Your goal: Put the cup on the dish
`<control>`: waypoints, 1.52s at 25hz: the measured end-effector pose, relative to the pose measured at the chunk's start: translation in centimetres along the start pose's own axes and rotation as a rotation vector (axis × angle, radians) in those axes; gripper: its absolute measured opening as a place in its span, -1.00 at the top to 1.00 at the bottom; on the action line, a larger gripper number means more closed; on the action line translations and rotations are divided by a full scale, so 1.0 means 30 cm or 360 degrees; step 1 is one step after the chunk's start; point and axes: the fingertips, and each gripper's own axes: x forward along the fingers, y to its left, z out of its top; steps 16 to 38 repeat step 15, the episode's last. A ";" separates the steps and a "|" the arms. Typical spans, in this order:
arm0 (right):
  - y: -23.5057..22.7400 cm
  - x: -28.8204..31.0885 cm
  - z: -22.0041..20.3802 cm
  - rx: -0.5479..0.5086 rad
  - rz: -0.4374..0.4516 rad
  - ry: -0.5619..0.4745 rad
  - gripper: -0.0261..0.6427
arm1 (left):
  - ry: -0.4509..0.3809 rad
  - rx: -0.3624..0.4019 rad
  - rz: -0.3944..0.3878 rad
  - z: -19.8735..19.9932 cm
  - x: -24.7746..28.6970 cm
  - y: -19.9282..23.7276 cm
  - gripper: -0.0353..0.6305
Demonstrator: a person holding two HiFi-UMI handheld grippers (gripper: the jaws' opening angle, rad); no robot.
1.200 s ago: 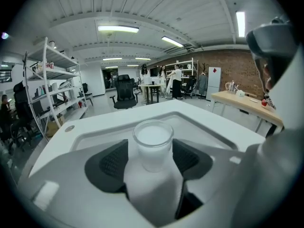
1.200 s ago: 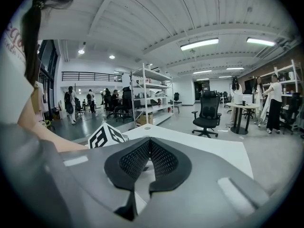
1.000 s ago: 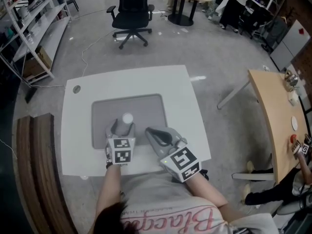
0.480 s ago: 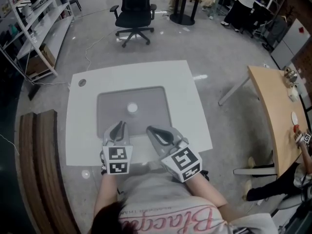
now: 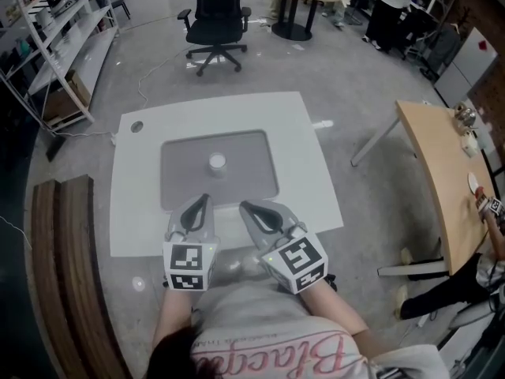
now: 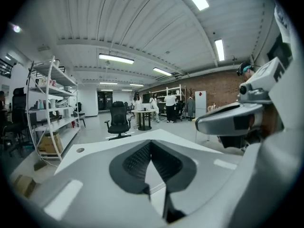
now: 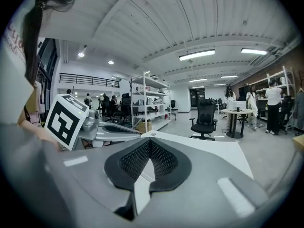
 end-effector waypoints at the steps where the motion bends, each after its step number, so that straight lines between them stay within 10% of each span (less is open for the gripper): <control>1: 0.002 -0.003 -0.003 0.0010 -0.0007 -0.0003 0.92 | -0.0009 0.0000 -0.0002 0.004 -0.009 -0.005 0.90; 38: 0.045 -0.024 0.004 0.0022 -0.0025 -0.0032 0.92 | -0.0081 -0.0078 0.0023 0.015 -0.105 -0.016 0.90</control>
